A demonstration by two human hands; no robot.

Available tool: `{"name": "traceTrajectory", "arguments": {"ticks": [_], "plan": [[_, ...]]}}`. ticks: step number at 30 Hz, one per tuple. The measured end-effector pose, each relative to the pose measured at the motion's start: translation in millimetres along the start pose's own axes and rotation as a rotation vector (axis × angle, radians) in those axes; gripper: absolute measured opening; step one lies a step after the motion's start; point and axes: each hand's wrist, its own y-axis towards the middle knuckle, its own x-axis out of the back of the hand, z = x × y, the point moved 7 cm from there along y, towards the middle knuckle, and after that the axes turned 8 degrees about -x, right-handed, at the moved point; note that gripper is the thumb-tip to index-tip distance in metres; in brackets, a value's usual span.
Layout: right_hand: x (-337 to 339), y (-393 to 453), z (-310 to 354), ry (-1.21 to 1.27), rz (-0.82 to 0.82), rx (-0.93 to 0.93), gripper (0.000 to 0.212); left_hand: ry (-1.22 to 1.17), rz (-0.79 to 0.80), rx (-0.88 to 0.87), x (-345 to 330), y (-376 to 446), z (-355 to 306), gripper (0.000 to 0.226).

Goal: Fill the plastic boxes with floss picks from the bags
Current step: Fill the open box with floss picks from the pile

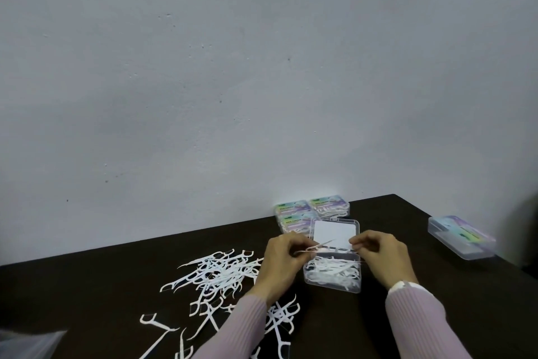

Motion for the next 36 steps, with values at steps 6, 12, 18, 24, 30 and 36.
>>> {"name": "traceTrajectory", "arguments": {"ticks": [6,12,18,24,30,36], "plan": [[-2.7,1.3,-3.5,-0.058,0.047,-0.043,0.013,0.052,0.088,-0.007,-11.1,-0.2,0.9,0.032],[-5.6,-5.0,3.7,-0.110,0.082,0.007,0.013,0.034,0.096,-0.036,-6.1,-1.6,0.9,0.041],[-17.5,-14.6,12.4,-0.374,0.213,0.063,0.012,0.094,0.117,-0.018,-7.4,-3.0,11.0,0.033],[-17.5,-19.0,16.7,-0.446,0.183,0.090,0.008,0.225,0.141,-0.067,-10.7,-2.5,6.7,0.030],[-14.1,-19.4,18.3,-0.424,0.145,0.094,0.006,0.329,0.158,-0.076,-10.0,-3.3,7.5,0.030],[-12.7,-19.2,17.7,-0.420,0.147,0.083,0.008,0.480,0.201,-0.079,-8.7,-4.4,3.6,0.026]]}}
